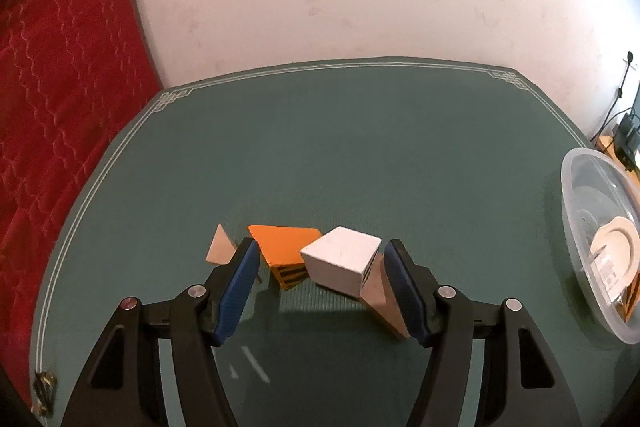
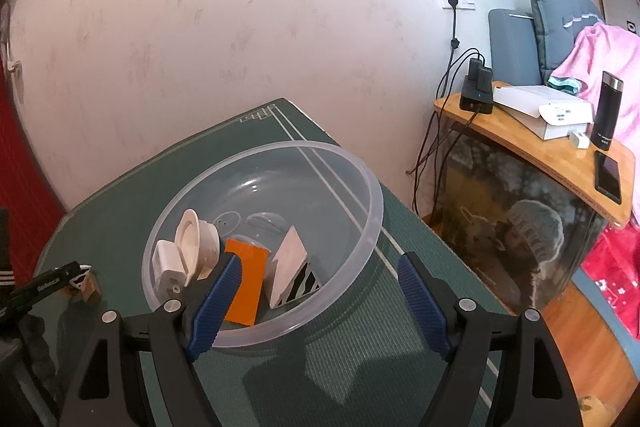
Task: Organize rigid objects
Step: 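Grasp the pale flat tile with the left gripper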
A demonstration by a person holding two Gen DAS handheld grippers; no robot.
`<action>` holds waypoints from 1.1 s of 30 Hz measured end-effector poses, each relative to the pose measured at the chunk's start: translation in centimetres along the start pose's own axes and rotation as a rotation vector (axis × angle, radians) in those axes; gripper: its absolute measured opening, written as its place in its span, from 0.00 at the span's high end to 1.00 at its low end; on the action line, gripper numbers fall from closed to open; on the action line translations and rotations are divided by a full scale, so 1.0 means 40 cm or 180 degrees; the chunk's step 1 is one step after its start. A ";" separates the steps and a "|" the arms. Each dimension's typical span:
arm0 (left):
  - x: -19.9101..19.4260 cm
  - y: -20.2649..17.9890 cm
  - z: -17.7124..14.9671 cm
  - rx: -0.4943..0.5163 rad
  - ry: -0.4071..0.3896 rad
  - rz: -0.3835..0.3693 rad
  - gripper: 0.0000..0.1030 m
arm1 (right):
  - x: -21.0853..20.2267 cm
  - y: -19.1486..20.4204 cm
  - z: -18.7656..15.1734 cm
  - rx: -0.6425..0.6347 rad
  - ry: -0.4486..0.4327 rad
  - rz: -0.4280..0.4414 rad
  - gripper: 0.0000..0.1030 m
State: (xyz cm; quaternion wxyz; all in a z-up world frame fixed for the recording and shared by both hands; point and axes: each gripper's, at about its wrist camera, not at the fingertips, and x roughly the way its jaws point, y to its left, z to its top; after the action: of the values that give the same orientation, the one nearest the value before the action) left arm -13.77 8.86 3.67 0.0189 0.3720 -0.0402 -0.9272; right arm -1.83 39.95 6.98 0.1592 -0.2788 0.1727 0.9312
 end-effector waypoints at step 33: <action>-0.070 0.117 -0.003 -0.0218 -0.0118 -0.0712 0.40 | -0.055 0.260 -0.061 -0.0774 0.0299 0.0687 0.19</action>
State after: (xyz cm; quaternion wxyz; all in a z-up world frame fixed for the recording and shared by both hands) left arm -11.64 4.39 5.94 -0.0727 0.3561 0.0328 -0.9310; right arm -3.03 29.26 8.77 0.0150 -0.3191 0.0950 0.9428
